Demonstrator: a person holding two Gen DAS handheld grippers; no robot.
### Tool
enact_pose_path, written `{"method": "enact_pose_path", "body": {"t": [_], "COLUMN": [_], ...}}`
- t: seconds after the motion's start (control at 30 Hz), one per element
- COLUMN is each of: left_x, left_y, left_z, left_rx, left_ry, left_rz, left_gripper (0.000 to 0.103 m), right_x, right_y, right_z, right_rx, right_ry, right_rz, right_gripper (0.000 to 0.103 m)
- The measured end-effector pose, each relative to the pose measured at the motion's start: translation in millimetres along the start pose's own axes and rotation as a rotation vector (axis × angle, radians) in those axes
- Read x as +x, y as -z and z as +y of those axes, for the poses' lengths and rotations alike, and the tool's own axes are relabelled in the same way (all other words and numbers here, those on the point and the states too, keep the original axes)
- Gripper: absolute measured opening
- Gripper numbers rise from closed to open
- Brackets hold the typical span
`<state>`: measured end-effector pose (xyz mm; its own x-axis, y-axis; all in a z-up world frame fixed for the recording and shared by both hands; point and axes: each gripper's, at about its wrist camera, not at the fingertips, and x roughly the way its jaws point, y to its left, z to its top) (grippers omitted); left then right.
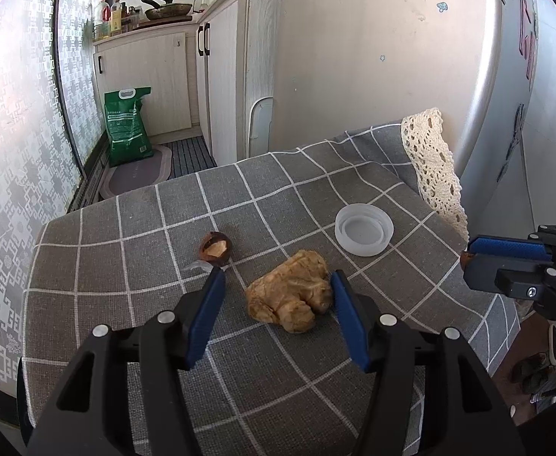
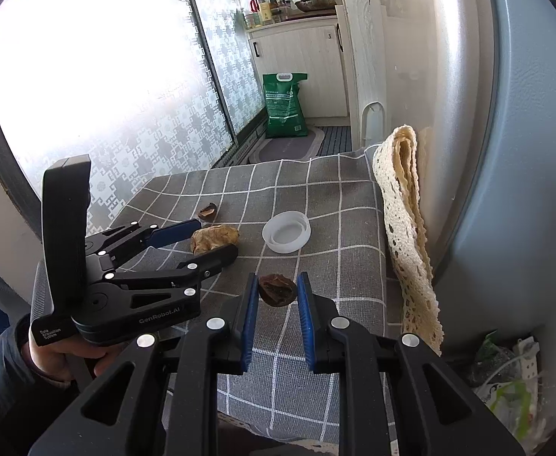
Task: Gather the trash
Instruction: 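Grasp the brown ginger peel with the left gripper while the right gripper grasps a small brown shell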
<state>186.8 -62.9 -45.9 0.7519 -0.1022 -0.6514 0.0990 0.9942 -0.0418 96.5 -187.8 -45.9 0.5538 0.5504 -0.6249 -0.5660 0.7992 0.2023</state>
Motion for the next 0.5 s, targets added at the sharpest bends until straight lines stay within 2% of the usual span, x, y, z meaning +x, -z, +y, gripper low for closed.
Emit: {"method": "enact_pose_path", "body": {"t": [0.03,0.07,0.23,0.5], "left_x": [0,0,-2,-24], "left_y": [0,0,1,-1], "left_z": [-1,-2,-1,20], "left_rx": [0.003,0.011,0.008,-0.052], "left_ry": [0.001,-0.003,0.002,0.037], "left_rz": [-0.002,-0.003,-0.012,-0.074], "left_gripper": [0.056,0.046,0.046,0.046], "right_x": [-1,-1,-1,8], "right_y": [0,1,-1,-5], "right_z": [0,0,2,17], "right_rx": [-0.001,-0.001,-0.005,-0.035], "right_ry": [0.000,-0.001,-0.003,-0.011], "right_rz": [-0.001,-0.001,0.001,0.014], "right_gripper": [0.020,0.020,0.020,0.020]}}
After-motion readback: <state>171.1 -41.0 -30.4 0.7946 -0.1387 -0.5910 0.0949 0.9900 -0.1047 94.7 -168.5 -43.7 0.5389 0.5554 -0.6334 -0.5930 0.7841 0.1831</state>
